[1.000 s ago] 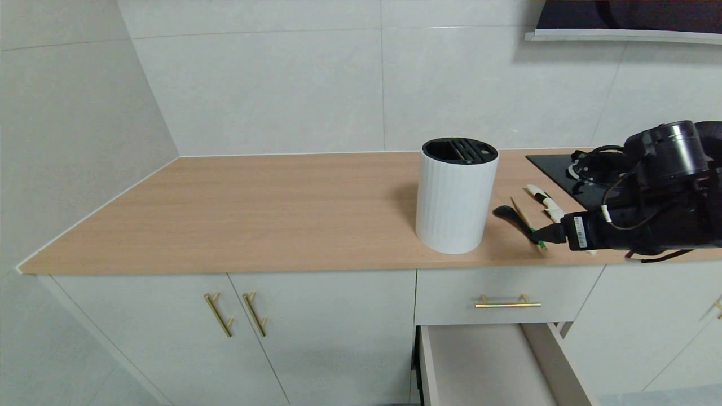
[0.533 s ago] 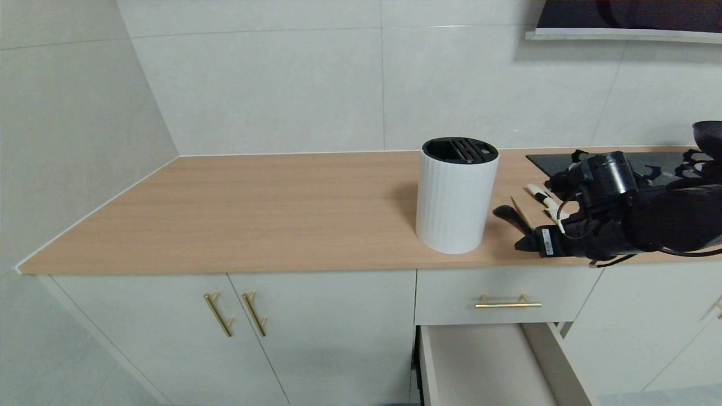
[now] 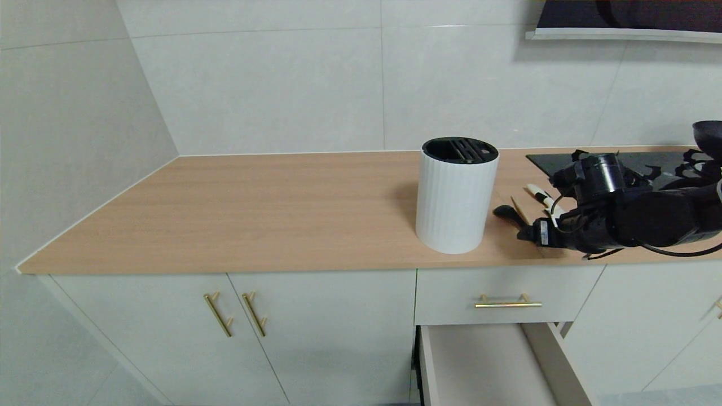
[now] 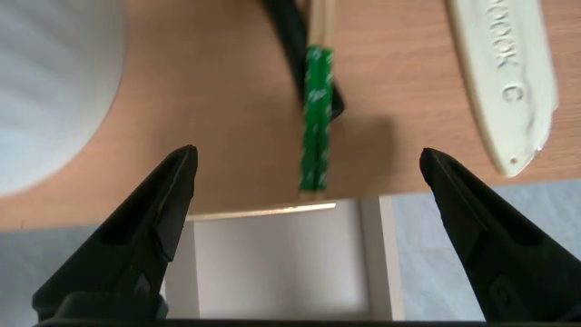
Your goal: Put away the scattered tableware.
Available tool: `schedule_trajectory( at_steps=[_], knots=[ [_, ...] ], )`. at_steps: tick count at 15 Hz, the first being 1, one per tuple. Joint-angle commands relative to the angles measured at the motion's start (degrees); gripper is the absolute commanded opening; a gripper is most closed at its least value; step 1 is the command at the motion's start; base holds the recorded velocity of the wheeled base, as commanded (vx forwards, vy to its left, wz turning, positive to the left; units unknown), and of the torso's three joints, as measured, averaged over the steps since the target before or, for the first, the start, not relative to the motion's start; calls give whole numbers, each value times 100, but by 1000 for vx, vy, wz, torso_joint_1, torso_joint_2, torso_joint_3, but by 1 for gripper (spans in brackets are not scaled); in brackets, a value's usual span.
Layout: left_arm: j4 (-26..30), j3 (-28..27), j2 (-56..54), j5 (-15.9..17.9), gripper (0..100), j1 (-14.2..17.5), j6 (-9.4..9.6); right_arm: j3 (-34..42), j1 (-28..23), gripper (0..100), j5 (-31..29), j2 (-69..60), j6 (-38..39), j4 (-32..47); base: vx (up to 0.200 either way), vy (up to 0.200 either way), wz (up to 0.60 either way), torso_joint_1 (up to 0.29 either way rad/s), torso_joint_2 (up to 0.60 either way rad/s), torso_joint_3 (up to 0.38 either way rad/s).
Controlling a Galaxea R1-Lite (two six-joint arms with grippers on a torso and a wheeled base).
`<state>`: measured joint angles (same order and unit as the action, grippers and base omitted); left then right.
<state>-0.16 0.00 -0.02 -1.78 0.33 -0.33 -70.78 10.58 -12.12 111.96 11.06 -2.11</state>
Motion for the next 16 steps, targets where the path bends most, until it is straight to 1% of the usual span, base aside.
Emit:
schedule_trajectory(
  at_steps=[1, 10, 11, 16],
  knots=[
    [-2, 0, 2, 2, 100, 2, -2, -50, -30, 100, -10, 116, 11, 0, 0, 0, 0, 0, 0, 0],
    [-2, 0, 2, 2, 100, 2, -2, -68, -83, 100, -10, 283, -16, 9, 0, 0, 0, 0, 0, 0],
    [-2, 0, 2, -7, 100, 2, -2, -68, -83, 0, -10, 283, -16, 9, 0, 0, 0, 0, 0, 0],
    [-2, 0, 2, -7, 100, 2, -2, -50, -91, 0, -10, 248, -25, 18, 0, 0, 0, 0, 0, 0]
  ],
)
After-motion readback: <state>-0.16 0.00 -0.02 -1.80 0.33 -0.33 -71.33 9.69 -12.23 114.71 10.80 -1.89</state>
